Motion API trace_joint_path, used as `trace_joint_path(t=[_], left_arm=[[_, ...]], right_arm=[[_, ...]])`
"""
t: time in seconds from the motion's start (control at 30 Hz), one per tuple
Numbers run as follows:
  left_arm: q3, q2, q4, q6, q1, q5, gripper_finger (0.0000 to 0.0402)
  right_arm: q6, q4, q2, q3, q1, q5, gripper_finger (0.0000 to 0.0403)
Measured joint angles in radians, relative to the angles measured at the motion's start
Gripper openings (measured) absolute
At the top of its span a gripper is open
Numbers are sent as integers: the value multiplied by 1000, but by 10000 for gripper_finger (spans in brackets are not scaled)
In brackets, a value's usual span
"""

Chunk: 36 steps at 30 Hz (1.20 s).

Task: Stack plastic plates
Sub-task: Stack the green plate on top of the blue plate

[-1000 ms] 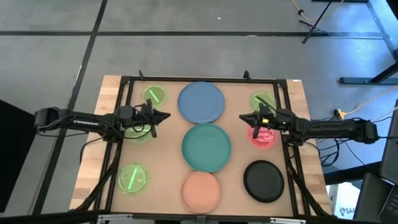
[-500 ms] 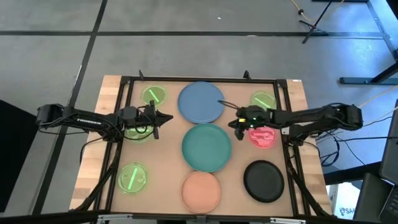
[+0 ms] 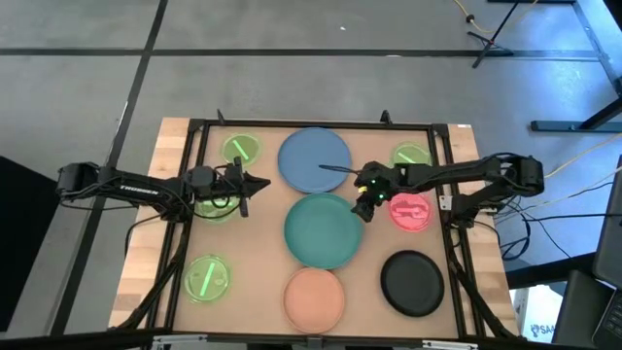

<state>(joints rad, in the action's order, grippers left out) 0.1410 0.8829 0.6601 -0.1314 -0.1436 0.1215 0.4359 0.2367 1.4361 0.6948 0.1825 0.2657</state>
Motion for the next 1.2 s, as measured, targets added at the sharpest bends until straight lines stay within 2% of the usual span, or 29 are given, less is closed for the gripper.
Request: trace_joint_path(t=[0.13, 0.3, 0.67, 0.83, 1.2], left_arm=[[0, 0, 4, 1, 0, 0, 4], [0, 0, 8, 1, 0, 0, 4], [0, 0, 14, 3, 0, 14, 4], [0, 0, 15, 3, 0, 19, 4], [0, 0, 16, 3, 0, 27, 4]], right_arm=[[26, -4, 52, 15, 0, 8, 227], [35, -4, 120, 44, 0, 7, 200], [32, -3, 154, 72, 0, 7, 68], [27, -5, 154, 72, 0, -27, 10], [-24, -5, 153, 72, 1, -38, 3]])
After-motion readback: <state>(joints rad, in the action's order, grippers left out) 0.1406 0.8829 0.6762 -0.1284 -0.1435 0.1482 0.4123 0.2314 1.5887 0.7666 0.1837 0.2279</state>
